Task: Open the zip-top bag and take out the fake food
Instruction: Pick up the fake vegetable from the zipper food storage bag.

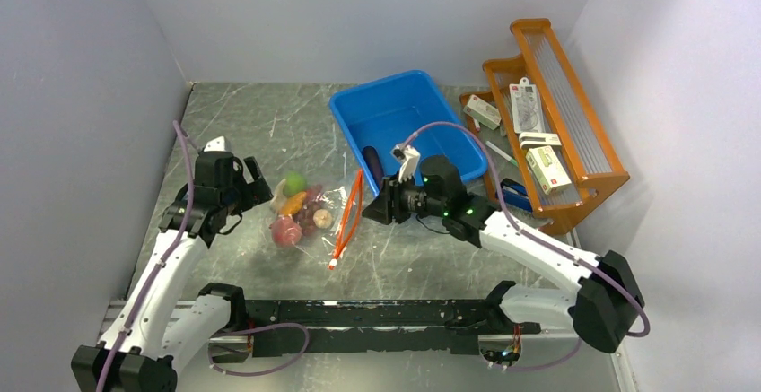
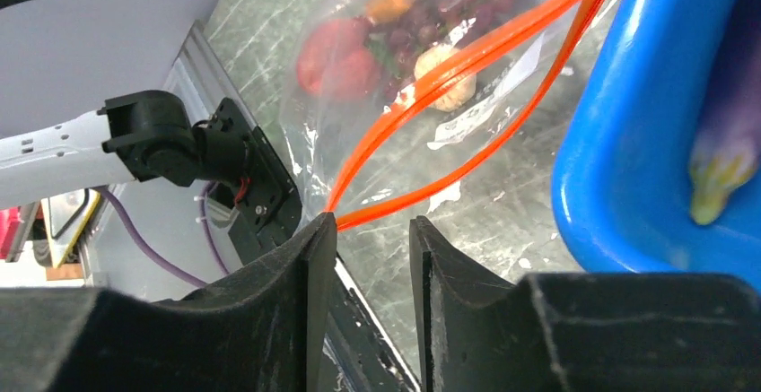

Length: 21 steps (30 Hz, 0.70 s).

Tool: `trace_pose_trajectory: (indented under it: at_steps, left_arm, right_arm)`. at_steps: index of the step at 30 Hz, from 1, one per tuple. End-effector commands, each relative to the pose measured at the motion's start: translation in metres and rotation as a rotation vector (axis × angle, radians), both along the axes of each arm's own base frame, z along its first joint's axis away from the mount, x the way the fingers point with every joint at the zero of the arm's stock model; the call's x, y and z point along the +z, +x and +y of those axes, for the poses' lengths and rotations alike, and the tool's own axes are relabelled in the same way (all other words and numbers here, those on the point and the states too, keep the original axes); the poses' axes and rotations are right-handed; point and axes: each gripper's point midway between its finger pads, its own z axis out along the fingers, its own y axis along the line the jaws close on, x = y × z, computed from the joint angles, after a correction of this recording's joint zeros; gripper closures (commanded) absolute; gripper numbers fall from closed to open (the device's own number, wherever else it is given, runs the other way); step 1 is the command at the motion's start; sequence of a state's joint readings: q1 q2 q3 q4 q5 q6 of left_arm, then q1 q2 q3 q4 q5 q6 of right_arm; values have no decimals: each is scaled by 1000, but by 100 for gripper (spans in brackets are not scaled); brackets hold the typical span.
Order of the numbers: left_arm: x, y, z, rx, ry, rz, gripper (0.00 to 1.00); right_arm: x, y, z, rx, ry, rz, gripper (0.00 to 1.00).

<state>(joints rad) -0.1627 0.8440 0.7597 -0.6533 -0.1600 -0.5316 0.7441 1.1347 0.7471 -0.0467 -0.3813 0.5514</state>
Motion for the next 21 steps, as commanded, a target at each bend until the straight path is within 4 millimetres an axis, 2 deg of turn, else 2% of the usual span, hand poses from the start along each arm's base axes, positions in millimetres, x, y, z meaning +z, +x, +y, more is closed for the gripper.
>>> trace_pose_trajectory:
  at_steps: [1, 5, 9, 11, 15, 21]
  left_arm:
    - [-2, 3, 0, -1, -3, 8, 1]
    - [-2, 4, -1, -6, -6, 2, 1]
    - [0, 3, 0, -1, -5, -12, 1]
    - [-1, 3, -1, -6, -10, -15, 1]
    - [-12, 4, -2, -4, -6, 37, 1]
    - [-22, 6, -10, -51, -22, 78, 1]
  right_arm:
    - [-18, 2, 13, -46, -7, 77, 65]
    - [-34, -1, 23, -34, -7, 140, 67]
    - [-38, -5, 35, 8, 4, 157, 69]
    - [-40, 0, 40, 5, -32, 154, 69]
    - [-58, 9, 45, -10, -128, 199, 71]
    - [-64, 3, 80, 67, -73, 233, 72]
